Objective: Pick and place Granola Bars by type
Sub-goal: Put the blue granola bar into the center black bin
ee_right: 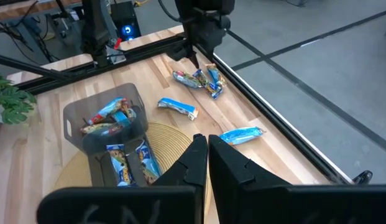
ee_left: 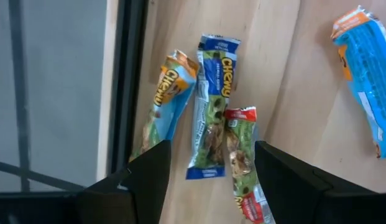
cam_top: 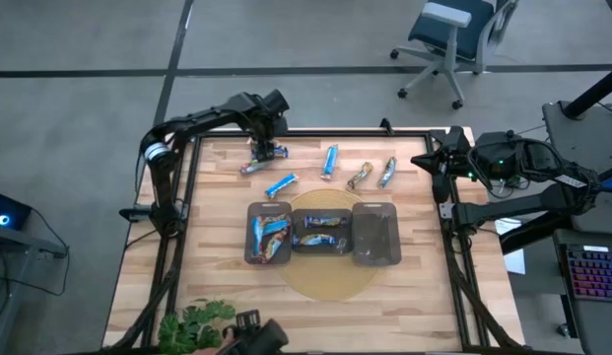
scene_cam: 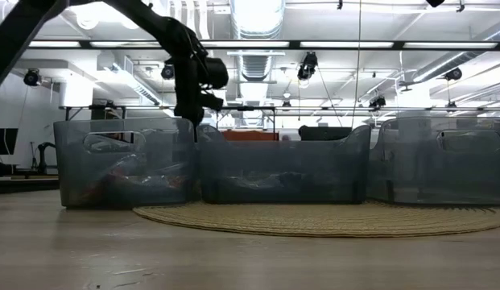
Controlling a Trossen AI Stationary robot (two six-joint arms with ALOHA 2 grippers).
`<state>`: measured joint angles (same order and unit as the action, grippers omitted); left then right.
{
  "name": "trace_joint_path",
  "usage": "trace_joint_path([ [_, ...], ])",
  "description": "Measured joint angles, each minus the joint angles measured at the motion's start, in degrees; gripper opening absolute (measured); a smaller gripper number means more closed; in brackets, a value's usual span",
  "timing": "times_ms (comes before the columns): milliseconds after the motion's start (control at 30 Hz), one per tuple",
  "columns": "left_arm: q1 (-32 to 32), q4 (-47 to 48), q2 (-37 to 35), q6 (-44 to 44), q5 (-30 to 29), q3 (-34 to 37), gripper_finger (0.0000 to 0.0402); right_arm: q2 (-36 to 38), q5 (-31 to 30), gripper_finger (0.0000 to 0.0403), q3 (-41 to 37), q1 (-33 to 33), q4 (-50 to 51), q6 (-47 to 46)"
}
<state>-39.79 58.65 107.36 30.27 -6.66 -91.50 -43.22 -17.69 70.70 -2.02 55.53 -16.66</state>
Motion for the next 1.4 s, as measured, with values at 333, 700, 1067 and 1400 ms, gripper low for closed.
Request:
trace_joint_path([
  [333, 0.0, -2.2, 0.9, -2.0, 0.5, 0.0, 0.0213, 0.0, 0.0, 0.0008, 0.0, 0.0, 0.1, 0.1],
  [700, -0.3, -4.8, 3.7, -3.1, 3.9, 0.0, 0.0213, 0.0, 0.1, 0.0009, -0.4, 0.0, 1.2, 0.1],
  [1067, -0.3, -5.3, 7.8, -3.1, 3.9, 0.0, 0.0213, 0.0, 0.1, 0.0008, -0.8, 0.0, 1.3, 0.1],
  [1400, -0.4, -8.1, 10.1, -1.7, 3.6, 0.0, 0.0213, 0.0, 0.1, 0.0008, -0.8, 0.0, 1.3, 0.1],
])
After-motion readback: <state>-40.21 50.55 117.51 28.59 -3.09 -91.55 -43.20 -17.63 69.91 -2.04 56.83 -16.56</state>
